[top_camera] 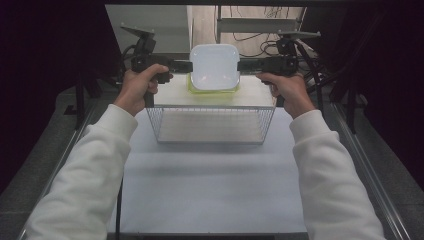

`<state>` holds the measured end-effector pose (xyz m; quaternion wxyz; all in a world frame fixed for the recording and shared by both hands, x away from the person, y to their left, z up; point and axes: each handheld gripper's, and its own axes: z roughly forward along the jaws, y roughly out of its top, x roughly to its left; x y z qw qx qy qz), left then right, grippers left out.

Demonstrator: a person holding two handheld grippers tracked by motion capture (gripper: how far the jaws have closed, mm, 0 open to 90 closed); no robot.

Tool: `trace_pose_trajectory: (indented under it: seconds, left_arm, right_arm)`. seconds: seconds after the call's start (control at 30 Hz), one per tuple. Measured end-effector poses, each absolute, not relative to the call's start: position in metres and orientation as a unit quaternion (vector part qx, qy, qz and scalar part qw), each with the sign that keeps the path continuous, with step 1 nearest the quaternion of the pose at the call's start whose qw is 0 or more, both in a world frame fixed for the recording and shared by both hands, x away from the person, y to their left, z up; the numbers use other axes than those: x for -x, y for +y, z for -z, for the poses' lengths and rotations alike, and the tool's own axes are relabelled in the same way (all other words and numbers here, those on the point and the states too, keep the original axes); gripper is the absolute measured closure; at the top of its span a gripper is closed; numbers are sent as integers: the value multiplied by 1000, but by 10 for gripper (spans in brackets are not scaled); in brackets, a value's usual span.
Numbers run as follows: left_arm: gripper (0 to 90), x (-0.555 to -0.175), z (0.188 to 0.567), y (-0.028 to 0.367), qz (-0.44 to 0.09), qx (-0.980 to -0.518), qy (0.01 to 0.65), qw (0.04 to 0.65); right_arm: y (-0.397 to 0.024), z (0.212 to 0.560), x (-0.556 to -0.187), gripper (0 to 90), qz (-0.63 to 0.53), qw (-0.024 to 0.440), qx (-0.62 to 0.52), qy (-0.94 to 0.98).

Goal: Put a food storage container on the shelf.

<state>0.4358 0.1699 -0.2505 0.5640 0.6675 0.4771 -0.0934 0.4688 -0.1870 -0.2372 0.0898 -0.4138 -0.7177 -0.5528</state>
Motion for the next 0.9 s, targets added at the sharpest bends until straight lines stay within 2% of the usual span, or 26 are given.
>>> trace_pose_trajectory:
  seconds: [0.9]
  left_arm:
    - [808,-470,270,171,131,-646,511,552]
  right_arm:
    - [-185,256,-508,791,524,134,464,-701]
